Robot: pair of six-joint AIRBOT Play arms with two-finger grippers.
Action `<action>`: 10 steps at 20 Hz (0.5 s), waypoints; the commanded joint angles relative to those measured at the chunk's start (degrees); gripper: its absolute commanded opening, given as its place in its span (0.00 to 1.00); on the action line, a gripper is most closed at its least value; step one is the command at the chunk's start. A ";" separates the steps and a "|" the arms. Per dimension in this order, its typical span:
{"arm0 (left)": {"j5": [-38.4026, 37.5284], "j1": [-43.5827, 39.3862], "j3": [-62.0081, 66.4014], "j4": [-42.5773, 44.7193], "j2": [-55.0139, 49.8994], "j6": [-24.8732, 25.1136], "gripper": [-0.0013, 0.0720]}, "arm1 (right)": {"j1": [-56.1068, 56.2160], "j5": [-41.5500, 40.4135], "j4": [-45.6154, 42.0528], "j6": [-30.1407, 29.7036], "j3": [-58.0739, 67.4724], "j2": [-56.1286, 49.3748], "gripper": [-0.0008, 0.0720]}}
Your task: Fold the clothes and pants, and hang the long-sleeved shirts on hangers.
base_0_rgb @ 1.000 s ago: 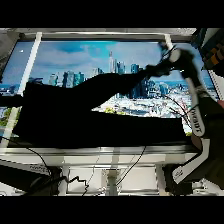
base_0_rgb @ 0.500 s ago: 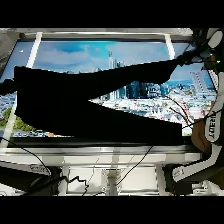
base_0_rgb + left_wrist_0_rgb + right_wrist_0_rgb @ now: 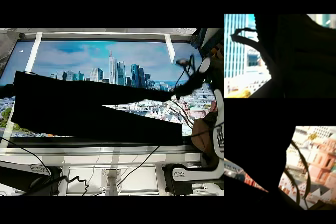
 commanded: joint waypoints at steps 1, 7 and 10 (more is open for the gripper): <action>0.55 0.04 0.04 5.22 -0.37 0.00 0.05 | 0.70 0.74 -0.55 0.13 -15.06 7.48 0.02; 0.68 -0.02 0.04 5.03 -0.92 -0.04 0.05 | 0.63 -3.85 -2.08 3.72 -20.55 9.94 0.78; 0.68 -0.04 0.04 5.03 -0.92 -0.02 0.05 | -2.91 -17.66 -3.30 13.84 -20.50 9.53 0.77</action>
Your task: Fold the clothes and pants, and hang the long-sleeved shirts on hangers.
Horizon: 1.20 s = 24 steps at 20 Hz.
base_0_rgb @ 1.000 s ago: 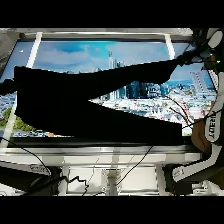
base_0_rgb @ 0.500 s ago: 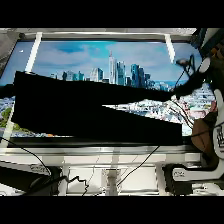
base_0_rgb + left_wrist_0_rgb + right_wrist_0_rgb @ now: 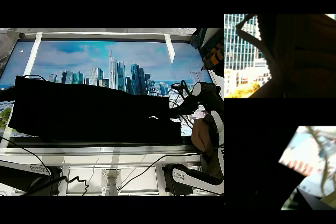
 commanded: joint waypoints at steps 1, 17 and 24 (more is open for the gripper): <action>0.02 -0.04 0.02 0.35 -0.09 -0.48 0.05 | -4.26 -14.34 1.07 10.43 -0.96 -0.46 0.77; 0.02 -0.04 0.02 0.59 -0.09 -4.94 0.05 | -15.98 -16.55 40.81 -3.54 13.18 -27.93 0.77; 0.00 -0.04 0.02 5.53 -0.09 -12.52 0.05 | -12.17 -20.41 38.01 -7.21 17.79 -28.28 0.02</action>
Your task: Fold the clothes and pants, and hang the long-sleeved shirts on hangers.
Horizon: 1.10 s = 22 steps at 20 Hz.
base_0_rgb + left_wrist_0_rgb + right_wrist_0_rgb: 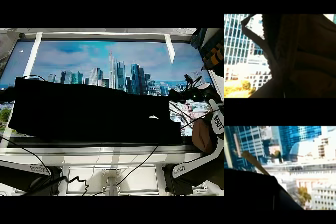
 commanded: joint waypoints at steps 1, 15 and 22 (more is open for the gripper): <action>0.02 0.02 0.02 5.05 -0.02 -5.20 0.05 | 1.14 -3.74 -1.77 -0.79 4.07 -0.22 0.02; 13.03 -4.94 -0.63 5.86 -0.07 -9.51 0.05 | 1.14 -24.30 -4.81 4.07 11.58 -1.31 0.02; 18.64 -5.03 -3.45 10.51 -0.07 -13.51 0.59 | 2.84 -24.50 -4.81 3.69 11.58 -2.16 0.62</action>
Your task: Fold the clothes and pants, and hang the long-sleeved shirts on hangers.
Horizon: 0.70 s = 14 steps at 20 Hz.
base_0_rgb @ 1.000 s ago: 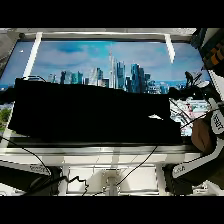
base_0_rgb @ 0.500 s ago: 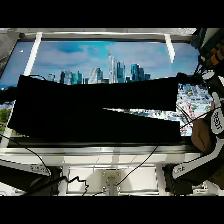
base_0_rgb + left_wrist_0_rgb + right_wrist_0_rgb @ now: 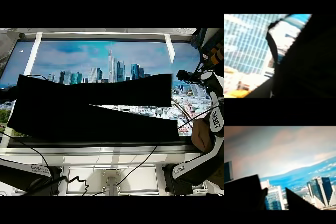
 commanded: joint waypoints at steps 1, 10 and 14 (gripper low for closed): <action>4.72 -0.26 -0.68 0.15 -0.02 -1.20 0.96 | 1.36 0.42 0.44 -0.31 0.02 -0.17 0.64; 2.29 1.70 -0.48 4.37 12.13 -3.37 0.61 | 1.53 13.64 -1.66 -0.26 0.04 9.35 0.63; -11.72 5.35 -0.50 11.69 24.00 -6.62 0.05 | 1.53 20.37 -7.10 -0.28 0.02 22.25 0.12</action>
